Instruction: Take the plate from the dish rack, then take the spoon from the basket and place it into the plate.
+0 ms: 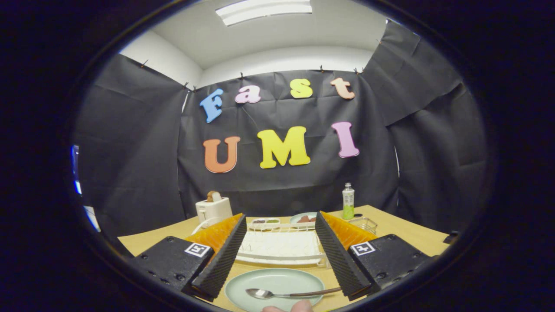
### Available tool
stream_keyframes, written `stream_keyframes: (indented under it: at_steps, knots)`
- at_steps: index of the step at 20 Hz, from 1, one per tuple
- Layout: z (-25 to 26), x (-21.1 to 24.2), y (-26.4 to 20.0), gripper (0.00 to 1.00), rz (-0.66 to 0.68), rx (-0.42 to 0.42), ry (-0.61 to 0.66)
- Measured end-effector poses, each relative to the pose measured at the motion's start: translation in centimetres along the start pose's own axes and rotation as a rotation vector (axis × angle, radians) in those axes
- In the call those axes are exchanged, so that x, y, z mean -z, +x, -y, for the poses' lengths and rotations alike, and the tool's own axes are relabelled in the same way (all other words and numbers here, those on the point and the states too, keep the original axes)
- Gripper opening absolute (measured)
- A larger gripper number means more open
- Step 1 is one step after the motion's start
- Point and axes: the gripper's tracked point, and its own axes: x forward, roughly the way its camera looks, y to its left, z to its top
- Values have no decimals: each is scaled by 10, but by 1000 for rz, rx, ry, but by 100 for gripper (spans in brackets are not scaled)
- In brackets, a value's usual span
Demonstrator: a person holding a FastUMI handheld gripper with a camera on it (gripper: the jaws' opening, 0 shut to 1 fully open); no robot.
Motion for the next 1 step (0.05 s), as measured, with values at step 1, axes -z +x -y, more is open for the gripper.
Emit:
stream_keyframes:
  at_steps: [1]
  knots:
    - [-4, 1, 1, 100, -1, -8, 0]
